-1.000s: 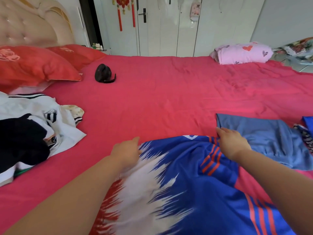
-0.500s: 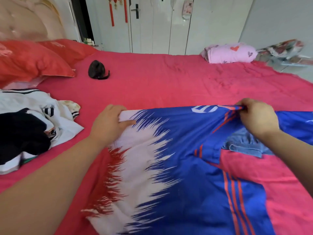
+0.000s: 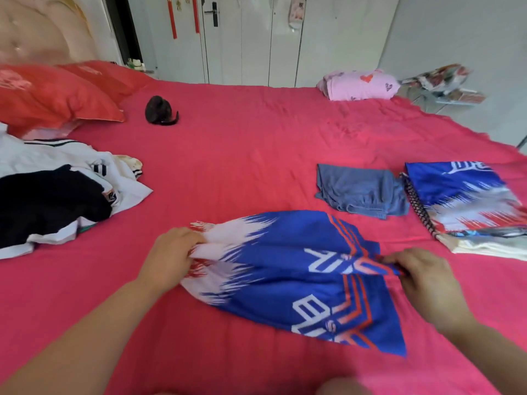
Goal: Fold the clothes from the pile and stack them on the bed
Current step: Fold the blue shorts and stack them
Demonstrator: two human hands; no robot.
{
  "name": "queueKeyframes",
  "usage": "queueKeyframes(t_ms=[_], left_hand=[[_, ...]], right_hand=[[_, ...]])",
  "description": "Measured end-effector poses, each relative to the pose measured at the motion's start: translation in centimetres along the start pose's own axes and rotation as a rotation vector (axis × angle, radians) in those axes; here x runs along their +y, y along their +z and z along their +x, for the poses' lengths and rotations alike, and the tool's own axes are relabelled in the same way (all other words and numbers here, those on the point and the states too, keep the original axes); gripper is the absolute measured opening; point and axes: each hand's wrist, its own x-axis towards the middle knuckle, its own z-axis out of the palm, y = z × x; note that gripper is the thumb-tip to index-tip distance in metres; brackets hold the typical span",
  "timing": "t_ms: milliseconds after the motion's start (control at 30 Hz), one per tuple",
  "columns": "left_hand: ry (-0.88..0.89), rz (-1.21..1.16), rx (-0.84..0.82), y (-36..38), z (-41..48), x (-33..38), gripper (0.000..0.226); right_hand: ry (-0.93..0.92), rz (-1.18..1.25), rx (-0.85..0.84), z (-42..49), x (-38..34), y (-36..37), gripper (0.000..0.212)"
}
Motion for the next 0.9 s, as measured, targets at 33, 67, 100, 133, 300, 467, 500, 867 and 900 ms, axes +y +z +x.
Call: queueKeyframes(t_ms=[33,67,100,133,300,467,500,867,900], left_hand=[[0.006,0.011,-0.023,0.2,-1.0,0.2,0.042],[0.019,0.028,-0.051,0.4,-1.9,0.2,0.043],[0.022,0.049,-0.098,0.4,-2.6,0.3,0.044],[0.020,0.069,-0.135,0.5,-3.3,0.1,0.045],[0.051,0.154,-0.333,0.3,-4.6,-0.2,0.059],[-0.086,0.021,-0.242,-1.8,-1.5,2.0,0.061],[-0.110,-0.025,-0.173,-1.7,-0.6,2.2,0.059],[-0.210,0.118,-0.299,3.4,7.4,1.4,0.036],[-0.208,0.136,-0.339,3.9,7.7,1.1,0.037]], right_hand=[[-0.013,0.001,-0.053,-1.4,-0.2,0.2,0.034],[-0.038,0.007,-0.102,-2.7,-0.2,0.7,0.032],[-0.054,0.005,-0.154,-3.7,-0.3,0.9,0.030],[-0.061,0.016,-0.203,-4.6,-0.4,1.1,0.030],[-0.062,0.110,-0.441,-6.3,-0.1,1.4,0.036],[0.079,0.252,-0.399,-3.3,-0.2,1.3,0.072],[0.083,0.228,-0.355,-2.1,-0.4,1.5,0.081],[0.176,0.016,-0.296,11.6,-2.3,9.2,0.027],[0.165,0.037,-0.311,12.3,-2.7,9.8,0.028]])
